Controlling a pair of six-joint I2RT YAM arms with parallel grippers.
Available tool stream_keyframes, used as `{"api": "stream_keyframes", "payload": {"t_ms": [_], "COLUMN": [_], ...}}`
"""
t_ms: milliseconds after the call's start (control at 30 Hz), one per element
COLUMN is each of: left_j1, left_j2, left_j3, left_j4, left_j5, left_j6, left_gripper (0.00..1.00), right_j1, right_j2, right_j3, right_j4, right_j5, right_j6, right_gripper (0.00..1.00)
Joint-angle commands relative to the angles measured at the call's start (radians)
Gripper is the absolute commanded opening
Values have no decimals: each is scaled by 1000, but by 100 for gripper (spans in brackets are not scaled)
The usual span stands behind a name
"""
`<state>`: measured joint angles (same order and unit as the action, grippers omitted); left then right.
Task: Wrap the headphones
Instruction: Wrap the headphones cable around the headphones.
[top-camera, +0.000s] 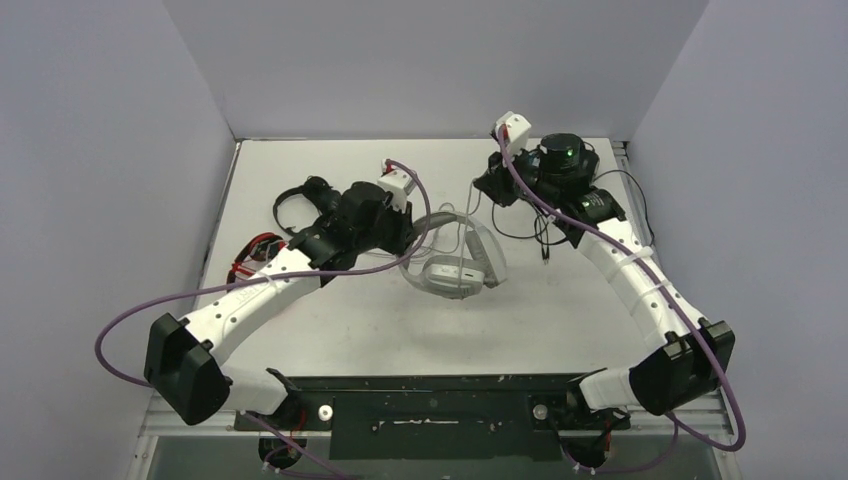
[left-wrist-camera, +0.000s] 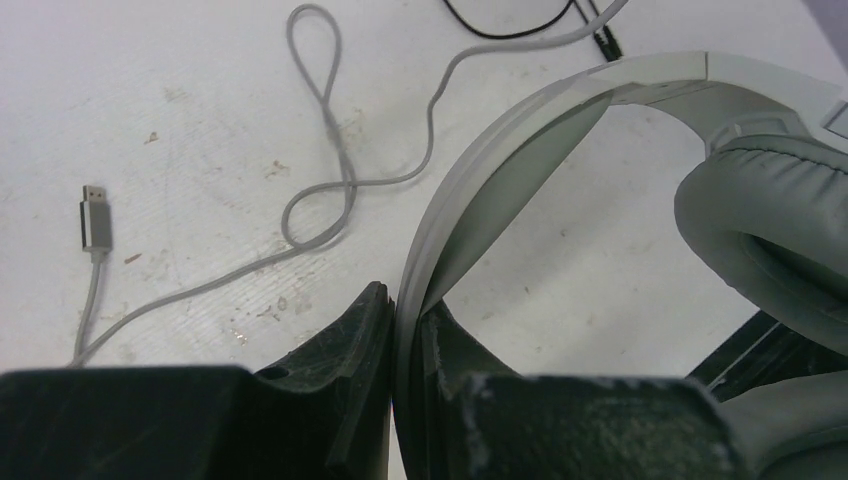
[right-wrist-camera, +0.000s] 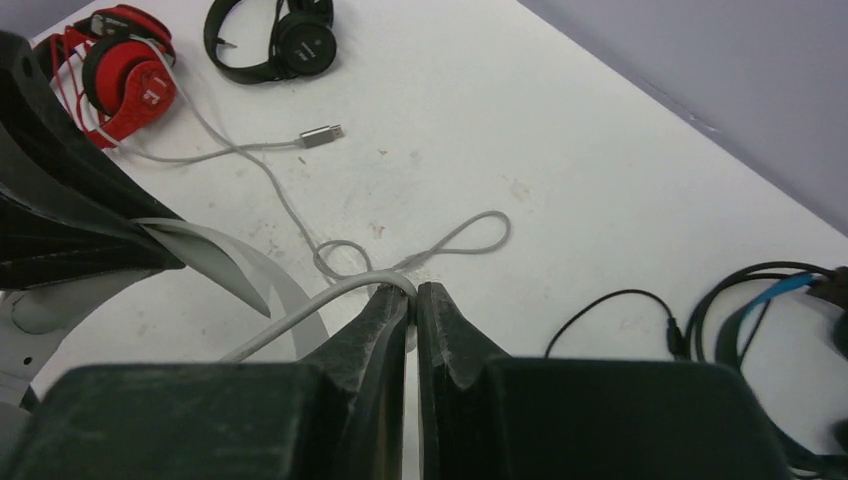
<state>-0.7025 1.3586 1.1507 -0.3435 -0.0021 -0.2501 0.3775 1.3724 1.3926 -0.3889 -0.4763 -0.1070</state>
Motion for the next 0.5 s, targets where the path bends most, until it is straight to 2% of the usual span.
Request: {"api": "stream_keyframes", "payload": {"t_ms": [0,67,167,367,467], "left_j1": [1,2,4,13,27], "left_j2": [-80,-73,-63,-50,-49], "left_j3": [54,111,195,336,387], "left_j4": [91,22,-76,-215,-268], "left_j5": [176,149,102,75,60], "left_j6": [-43,-56,-66,-115,-143], "left_gripper": [0,0,0,0,0], "right_j1": [-54,-71,-93,-128,-150], "right_j2": [-24,-58,-101,-109,-109], "right_j3": [-115,-195,-317,-462,-527], "right_j4": [210,297,468,728,862], "right_j5": [-95,-144,-200,-267,-301], "right_j6": [45,57,88,190,234], "right_gripper": [0,1,12,26,47]}}
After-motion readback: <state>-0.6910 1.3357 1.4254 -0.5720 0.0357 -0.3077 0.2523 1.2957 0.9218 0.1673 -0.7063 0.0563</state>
